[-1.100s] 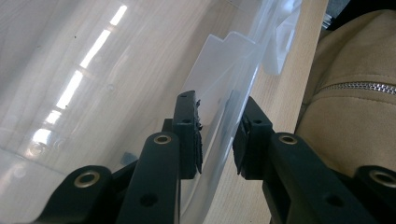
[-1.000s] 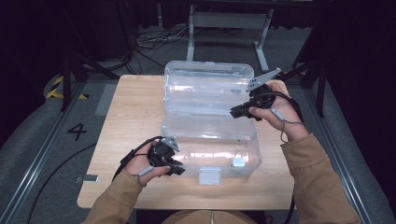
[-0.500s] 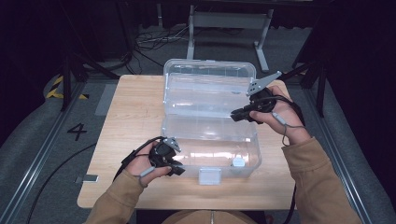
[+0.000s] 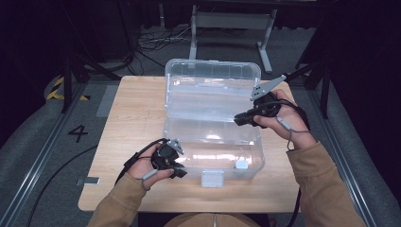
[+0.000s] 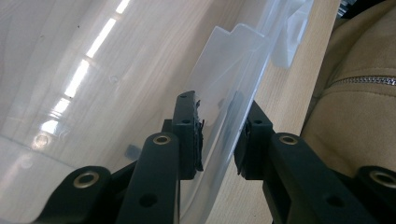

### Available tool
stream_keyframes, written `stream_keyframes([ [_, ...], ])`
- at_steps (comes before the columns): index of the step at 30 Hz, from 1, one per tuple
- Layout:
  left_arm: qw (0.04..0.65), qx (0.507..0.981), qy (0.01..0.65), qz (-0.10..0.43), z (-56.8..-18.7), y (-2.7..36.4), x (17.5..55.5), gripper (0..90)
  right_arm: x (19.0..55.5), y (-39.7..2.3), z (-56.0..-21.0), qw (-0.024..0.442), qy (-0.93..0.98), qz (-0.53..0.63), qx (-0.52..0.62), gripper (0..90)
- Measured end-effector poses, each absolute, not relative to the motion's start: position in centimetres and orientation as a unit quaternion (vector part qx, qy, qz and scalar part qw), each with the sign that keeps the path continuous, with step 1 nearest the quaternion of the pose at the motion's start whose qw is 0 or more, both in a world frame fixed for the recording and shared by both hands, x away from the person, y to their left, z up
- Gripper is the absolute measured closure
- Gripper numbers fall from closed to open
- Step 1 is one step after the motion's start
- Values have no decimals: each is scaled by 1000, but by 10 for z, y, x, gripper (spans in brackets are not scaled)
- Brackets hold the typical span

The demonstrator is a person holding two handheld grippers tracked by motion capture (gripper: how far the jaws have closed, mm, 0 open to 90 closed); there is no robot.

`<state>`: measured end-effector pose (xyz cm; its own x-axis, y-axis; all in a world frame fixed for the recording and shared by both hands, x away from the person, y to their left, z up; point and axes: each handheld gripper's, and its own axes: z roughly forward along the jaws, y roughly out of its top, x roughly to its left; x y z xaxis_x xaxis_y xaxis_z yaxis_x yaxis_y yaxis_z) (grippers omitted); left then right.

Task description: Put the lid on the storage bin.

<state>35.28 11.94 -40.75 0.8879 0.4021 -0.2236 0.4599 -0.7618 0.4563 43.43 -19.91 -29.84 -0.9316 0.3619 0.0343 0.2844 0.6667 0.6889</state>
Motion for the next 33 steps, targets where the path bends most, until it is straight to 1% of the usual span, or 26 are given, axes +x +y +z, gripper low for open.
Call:
stream_keyframes([
  [16,232,946,223,-39,-407,116,351,740,425,-199,-300,50,915,364,167,830],
  [33,229,947,222,-37,-407,115,351,741,415,-199,-302,47,918,361,158,836],
])
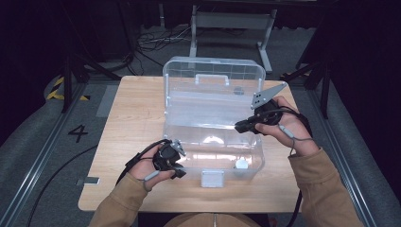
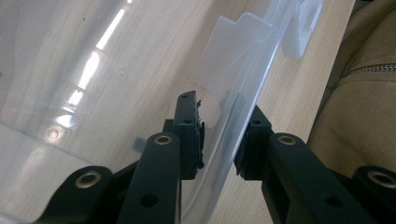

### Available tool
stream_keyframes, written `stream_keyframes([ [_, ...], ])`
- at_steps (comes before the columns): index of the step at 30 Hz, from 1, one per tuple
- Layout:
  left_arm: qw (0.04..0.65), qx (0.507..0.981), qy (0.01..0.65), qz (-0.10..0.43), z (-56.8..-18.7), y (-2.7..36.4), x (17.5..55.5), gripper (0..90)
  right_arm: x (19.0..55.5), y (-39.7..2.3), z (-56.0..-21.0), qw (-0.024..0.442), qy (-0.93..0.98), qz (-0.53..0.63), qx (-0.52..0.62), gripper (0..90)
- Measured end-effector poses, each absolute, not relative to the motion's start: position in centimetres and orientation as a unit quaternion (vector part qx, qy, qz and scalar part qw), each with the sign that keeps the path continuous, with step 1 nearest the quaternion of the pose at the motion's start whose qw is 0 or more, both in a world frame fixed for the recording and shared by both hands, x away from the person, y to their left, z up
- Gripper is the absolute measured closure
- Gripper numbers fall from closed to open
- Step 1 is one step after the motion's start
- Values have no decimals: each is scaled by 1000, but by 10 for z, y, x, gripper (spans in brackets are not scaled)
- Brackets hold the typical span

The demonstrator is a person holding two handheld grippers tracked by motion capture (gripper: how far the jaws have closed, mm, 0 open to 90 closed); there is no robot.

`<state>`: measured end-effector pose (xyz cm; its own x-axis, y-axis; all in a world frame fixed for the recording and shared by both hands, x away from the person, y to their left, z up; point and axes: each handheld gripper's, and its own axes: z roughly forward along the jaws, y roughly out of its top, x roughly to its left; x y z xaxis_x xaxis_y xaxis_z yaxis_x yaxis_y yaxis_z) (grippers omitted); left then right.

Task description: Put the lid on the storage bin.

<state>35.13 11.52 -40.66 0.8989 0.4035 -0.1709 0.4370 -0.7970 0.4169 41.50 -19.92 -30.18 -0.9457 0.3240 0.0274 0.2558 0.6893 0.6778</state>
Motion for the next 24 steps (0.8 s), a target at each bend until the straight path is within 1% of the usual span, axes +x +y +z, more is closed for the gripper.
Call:
stream_keyframes([
  [24,228,947,224,-37,-407,115,351,741,401,-200,-307,45,921,358,149,841],
])
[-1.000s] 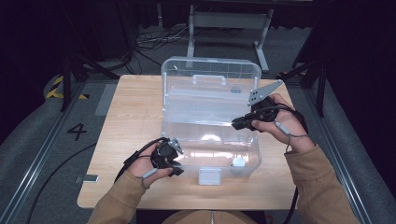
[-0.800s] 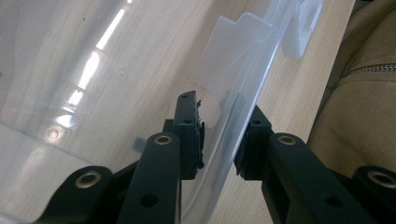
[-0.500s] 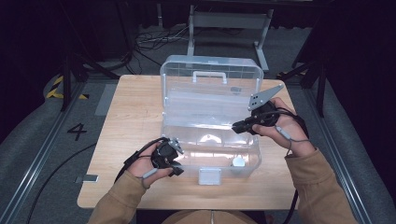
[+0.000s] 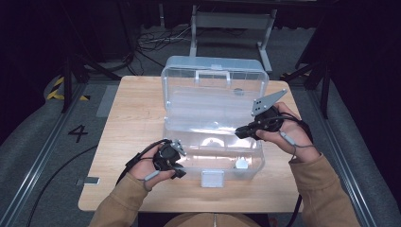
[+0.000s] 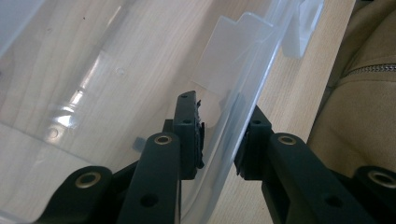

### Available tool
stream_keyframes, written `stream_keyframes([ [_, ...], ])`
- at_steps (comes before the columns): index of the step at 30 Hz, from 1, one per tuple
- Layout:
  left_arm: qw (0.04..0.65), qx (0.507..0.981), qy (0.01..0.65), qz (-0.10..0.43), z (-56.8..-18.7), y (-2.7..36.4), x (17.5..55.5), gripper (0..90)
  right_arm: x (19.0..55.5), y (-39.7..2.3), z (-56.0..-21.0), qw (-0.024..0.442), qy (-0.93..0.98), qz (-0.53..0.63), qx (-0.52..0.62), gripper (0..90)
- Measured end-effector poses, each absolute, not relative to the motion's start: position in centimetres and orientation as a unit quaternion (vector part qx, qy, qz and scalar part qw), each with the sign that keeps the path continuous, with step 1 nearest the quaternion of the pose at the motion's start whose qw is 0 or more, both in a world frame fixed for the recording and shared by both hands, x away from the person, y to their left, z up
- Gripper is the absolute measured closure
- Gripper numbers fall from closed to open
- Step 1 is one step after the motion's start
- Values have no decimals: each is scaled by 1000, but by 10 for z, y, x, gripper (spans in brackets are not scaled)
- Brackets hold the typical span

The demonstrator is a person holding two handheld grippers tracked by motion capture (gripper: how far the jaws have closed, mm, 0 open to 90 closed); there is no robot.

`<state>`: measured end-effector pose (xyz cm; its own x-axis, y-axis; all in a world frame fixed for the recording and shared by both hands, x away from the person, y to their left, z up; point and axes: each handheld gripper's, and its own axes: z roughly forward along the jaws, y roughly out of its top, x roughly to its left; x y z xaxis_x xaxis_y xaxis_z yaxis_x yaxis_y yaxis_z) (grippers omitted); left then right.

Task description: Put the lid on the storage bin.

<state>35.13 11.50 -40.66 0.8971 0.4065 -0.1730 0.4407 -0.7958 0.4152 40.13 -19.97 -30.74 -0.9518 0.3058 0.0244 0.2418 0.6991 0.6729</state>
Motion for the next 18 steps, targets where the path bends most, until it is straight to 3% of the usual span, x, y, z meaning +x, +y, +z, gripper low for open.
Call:
stream_keyframes([
  [18,227,946,227,-38,-407,115,351,740,394,-200,-312,38,923,356,139,845],
])
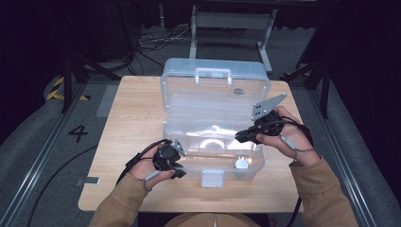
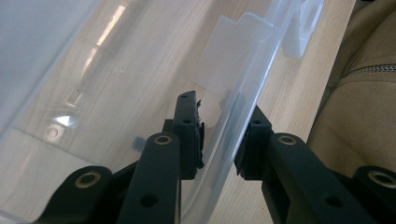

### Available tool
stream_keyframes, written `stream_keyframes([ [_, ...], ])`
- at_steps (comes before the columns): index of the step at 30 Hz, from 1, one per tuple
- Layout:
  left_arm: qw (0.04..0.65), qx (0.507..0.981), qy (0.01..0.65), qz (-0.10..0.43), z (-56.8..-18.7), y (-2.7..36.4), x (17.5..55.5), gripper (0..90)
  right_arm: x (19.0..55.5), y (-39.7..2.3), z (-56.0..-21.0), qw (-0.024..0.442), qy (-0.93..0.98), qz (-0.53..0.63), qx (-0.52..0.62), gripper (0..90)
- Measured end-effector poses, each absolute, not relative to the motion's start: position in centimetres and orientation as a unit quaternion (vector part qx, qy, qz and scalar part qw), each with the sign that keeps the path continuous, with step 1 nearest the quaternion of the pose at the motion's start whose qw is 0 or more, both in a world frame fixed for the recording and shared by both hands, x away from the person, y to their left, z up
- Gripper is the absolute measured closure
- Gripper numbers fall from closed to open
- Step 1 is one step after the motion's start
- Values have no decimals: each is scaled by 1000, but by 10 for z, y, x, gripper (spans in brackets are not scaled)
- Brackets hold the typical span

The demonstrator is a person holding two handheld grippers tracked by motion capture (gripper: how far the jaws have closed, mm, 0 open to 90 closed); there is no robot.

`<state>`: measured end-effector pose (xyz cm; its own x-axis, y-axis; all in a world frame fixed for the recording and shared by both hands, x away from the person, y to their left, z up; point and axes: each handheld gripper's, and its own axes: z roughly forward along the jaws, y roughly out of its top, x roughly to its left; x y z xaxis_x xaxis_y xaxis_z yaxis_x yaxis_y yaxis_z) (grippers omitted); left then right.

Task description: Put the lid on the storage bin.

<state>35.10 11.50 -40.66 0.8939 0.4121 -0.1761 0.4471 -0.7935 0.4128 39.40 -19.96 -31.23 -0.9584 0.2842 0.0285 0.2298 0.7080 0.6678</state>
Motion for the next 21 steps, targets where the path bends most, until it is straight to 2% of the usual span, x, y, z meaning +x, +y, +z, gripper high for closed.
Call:
stream_keyframes([
  [21,227,946,228,-38,-406,115,351,740,389,-200,-318,31,926,355,127,849],
])
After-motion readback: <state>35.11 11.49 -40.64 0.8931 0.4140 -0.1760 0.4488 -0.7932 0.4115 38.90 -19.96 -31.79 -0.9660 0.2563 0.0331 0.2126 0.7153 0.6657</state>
